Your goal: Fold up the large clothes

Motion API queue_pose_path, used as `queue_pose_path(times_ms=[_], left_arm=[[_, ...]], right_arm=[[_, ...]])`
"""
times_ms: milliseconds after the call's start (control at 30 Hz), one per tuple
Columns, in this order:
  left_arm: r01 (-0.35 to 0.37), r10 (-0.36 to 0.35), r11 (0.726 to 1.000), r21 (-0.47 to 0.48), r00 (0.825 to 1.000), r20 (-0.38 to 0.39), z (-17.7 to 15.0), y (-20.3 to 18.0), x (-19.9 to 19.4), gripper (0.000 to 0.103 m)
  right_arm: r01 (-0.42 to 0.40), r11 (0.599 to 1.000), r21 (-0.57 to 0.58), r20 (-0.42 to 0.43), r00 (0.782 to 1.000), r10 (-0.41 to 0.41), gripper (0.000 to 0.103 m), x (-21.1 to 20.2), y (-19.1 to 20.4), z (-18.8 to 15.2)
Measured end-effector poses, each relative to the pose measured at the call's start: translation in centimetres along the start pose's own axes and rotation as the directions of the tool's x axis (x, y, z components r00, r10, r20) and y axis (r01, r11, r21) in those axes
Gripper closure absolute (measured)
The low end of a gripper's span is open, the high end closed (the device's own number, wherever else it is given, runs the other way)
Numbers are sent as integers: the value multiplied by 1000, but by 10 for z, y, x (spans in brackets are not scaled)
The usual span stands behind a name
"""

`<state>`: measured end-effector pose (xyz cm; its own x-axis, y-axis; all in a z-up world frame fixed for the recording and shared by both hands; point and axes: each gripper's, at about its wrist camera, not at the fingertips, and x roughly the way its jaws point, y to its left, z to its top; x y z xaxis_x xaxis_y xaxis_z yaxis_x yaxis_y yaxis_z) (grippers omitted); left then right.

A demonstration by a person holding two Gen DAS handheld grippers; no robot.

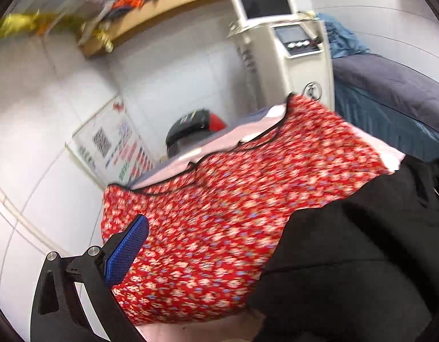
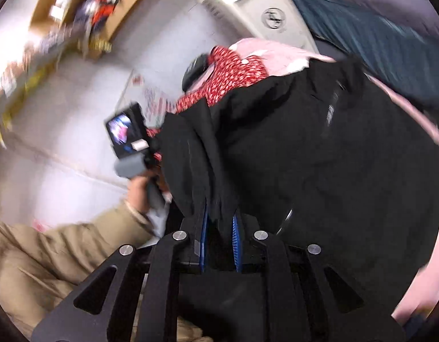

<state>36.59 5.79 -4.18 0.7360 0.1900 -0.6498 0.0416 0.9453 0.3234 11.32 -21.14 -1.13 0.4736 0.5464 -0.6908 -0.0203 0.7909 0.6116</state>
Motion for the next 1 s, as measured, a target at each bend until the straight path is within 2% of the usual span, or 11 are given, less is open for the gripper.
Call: queue_pose_path(times_ms=[67,133,200,300,367,500,600,667,767,867,1000], left_arm=[[23,-19,999,30,991,-129,-8,2,19,5],[48,-34,996,80,985,-167,-19,1,26,6],[132,-104,982,131,974,-203,-35,1,25,6],[298,-248,943,148,927,-281,-57,6,17,6],[366,-291,913,181,894,-342,-75,9,12,6],[379,-290,903,201,884,-367,-97,31,1,6],[293,-200,936,193,898,-391,-105,56,9,6],[222,-164,967,124,917,-365,-100,80,7,6],[267,-261,964,-22,918,-300,-81,102,-7,7],[401,-413,911,-99,872,-265,-49,89,-17,7],[530,-524,847,-39,819,-234,-17,30,-25,7]], right_arm=[[34,998,-54,-56,998,-37,88,25,-3,13],[68,997,-38,-147,986,-73,88,51,-17,17],[143,987,-67,-264,952,-155,88,81,-35,6],[217,973,-79,-413,881,-230,88,111,-58,-23],[224,973,-52,-456,861,-223,88,119,-70,-42],[236,972,-1,-470,858,-209,88,123,-83,-65],[241,970,36,-442,874,-201,88,118,-91,-75],[246,968,55,-430,881,-199,88,114,-95,-76],[258,964,64,-428,880,-207,88,112,-100,-75],[273,960,57,-427,876,-224,88,112,-96,-72],[285,956,71,-410,882,-232,88,109,-95,-71]])
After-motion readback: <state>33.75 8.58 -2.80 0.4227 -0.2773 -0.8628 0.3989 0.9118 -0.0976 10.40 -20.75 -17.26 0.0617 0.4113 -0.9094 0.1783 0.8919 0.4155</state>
